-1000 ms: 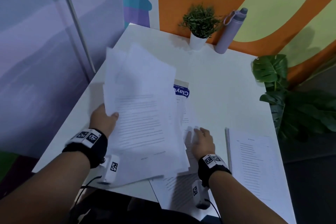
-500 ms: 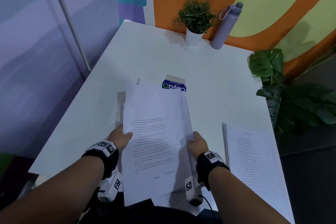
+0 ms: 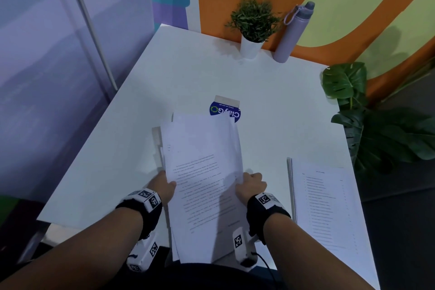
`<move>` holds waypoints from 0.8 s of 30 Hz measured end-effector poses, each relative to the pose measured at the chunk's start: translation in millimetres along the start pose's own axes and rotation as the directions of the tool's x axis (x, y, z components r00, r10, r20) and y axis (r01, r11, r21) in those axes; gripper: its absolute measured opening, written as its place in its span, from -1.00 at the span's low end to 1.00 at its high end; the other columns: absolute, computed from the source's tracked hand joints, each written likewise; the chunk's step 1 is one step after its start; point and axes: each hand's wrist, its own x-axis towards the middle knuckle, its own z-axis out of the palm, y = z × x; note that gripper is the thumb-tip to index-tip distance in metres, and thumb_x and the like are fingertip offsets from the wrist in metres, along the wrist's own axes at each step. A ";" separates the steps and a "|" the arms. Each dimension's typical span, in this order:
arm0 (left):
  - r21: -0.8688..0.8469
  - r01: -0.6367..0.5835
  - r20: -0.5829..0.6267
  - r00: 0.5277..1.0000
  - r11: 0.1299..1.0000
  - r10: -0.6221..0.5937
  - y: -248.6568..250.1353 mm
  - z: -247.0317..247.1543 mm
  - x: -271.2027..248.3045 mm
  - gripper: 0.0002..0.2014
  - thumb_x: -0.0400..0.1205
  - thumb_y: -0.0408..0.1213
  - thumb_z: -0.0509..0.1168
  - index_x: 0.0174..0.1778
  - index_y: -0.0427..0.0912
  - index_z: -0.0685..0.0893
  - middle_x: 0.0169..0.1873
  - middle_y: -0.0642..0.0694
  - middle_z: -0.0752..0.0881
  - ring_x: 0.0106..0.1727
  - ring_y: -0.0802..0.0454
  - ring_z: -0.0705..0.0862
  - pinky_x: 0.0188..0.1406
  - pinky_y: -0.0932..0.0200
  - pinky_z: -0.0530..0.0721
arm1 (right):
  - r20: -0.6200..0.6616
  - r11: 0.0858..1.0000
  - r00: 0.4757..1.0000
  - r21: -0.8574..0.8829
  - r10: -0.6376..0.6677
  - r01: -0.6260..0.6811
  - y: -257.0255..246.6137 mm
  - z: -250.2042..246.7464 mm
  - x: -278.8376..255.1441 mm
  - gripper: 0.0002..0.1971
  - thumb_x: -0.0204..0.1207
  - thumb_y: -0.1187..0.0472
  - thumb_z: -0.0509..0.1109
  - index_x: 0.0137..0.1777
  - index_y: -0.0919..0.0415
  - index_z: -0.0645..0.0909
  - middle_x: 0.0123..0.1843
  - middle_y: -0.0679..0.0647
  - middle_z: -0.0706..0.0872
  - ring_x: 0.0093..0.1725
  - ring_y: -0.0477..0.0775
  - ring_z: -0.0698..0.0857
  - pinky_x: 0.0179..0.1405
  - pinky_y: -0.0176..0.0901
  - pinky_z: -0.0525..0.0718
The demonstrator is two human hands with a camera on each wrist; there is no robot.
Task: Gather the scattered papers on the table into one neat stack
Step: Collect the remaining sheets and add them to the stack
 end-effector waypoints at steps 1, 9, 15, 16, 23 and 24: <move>0.081 0.017 -0.048 0.999 0.997 -0.013 1.8 0.3 -0.5 -0.52 0.64 -0.17 0.17 0.46 -0.27 0.33 0.43 -0.34 0.43 0.39 -0.31 0.47 0.37 -0.03 0.49 | -0.010 1.000 1.000 0.017 -0.007 0.008 0.0 1.5 -1.2 -0.59 0.66 0.11 0.07 0.47 0.18 0.33 0.46 0.24 0.29 0.40 0.34 0.39 0.34 0.05 0.42; 0.060 0.077 -0.135 0.989 0.995 -0.068 13.8 -3.3 -4.1 -0.60 0.60 -0.35 0.16 0.37 -0.32 0.45 0.44 -0.37 0.38 0.39 -0.33 0.45 0.35 -0.03 0.45 | 0.105 0.941 0.989 0.330 -0.109 0.069 -0.5 11.4 -1.0 -0.60 0.60 0.29 0.13 0.44 0.25 0.34 0.34 0.29 0.58 0.33 0.29 0.57 0.19 -0.08 0.50; -0.332 -0.039 0.055 0.997 0.943 0.060 -2.8 -23.4 4.4 -0.74 0.46 -0.41 0.39 0.07 -0.18 0.74 0.06 -0.14 0.78 0.06 -0.13 0.74 0.15 -0.08 0.72 | -0.033 0.908 0.993 0.404 -0.109 0.114 17.9 -1.2 6.4 -0.86 0.57 0.38 0.21 0.10 0.29 0.43 0.11 0.20 0.54 0.13 0.17 0.55 0.11 -0.18 0.47; -0.351 -0.036 0.083 0.994 0.936 0.069 -6.2 -25.6 5.8 -0.62 0.43 -0.48 0.41 0.17 -0.18 0.70 0.14 -0.11 0.75 0.14 -0.12 0.72 0.19 -0.10 0.71 | -0.027 0.912 0.993 0.395 -0.115 0.116 21.7 -6.0 8.4 -0.88 0.57 0.37 0.23 0.07 0.28 0.40 0.09 0.18 0.50 0.08 0.12 0.51 0.07 -0.21 0.44; -0.290 -0.141 -0.302 0.952 0.947 0.050 -10.1 -43.3 12.8 -0.64 0.49 -0.46 0.38 0.22 -0.24 0.62 0.13 -0.18 0.70 0.03 -0.12 0.64 0.10 0.17 0.53 | -0.056 0.846 0.996 0.526 -0.072 0.091 37.0 -21.0 15.9 -0.59 0.54 0.46 0.19 0.37 0.20 0.37 0.06 0.15 0.59 0.01 0.14 0.57 0.00 -0.18 0.49; -0.364 -0.148 -0.369 0.930 0.920 0.003 -9.1 -46.1 13.7 -0.63 0.52 -0.48 0.33 0.26 -0.24 0.59 0.21 -0.22 0.69 0.10 -0.17 0.65 0.11 0.16 0.51 | -0.060 0.829 0.996 0.553 -0.059 0.082 38.5 -21.5 16.2 -0.52 0.53 0.47 0.18 0.44 0.17 0.33 0.06 0.17 0.61 0.01 0.16 0.59 -0.01 -0.16 0.51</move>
